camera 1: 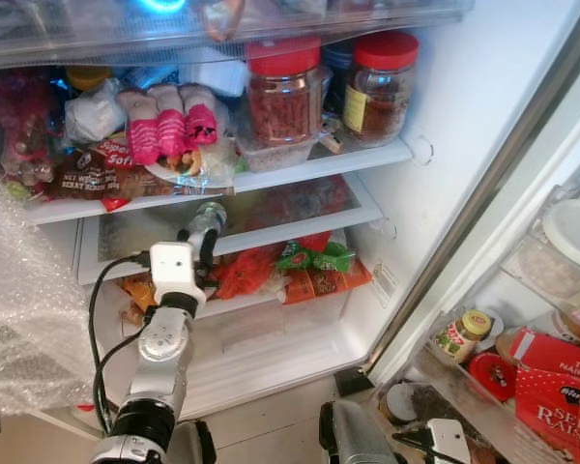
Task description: Restocking fridge
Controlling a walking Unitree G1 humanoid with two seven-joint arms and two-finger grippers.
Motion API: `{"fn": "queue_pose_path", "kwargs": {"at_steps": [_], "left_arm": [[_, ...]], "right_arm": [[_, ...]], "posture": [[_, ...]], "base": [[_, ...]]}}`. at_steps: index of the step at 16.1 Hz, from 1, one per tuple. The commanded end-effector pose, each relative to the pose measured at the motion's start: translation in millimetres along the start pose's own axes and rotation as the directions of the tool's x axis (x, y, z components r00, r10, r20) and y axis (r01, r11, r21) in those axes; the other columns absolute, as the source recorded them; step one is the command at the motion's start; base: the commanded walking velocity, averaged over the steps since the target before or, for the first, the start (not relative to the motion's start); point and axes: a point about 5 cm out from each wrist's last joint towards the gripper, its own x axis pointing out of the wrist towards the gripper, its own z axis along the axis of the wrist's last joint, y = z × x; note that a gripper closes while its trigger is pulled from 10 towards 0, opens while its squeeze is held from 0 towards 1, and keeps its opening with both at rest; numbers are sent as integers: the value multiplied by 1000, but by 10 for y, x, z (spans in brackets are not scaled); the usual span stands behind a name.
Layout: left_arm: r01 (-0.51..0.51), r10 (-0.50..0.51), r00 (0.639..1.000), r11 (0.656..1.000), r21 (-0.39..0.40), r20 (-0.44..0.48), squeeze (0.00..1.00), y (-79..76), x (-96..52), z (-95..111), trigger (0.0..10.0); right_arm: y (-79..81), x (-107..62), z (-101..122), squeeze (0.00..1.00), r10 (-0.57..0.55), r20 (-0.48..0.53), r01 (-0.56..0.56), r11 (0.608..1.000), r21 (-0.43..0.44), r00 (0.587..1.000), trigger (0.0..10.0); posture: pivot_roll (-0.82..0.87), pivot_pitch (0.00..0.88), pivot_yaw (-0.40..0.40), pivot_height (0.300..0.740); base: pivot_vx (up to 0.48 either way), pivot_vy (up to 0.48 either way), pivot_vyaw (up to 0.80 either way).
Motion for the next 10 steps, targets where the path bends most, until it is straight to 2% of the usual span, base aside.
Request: {"fn": "queue_pose_path", "kwargs": {"at_steps": [1, 6, 10], "left_arm": [[-20, 11, 979, 999, -42, -206, 0, 37, -146, -347, 10000], [-52, 39, 981, 997, -64, -188, 0, 50, -65, -291, 10000], [-61, 40, 974, 994, -89, -221, 0, 31, 48, -287, 10000]], "right_arm": [[26, -1, -49, 0, 15, -15, -15, 1000, 15, 1000, 10000], [27, -1, -51, 0, 16, -17, -16, 1000, 14, 1000, 10000], [28, 0, -48, 0, 16, -17, -15, 1000, 12, 1000, 10000]], "posture": [[-195, 113, -40, 606], [-198, 109, -39, 606], [-201, 108, -38, 606]], "base": [[0, 0, 0], [0, 0, 0], [0, 0, 0]]}}
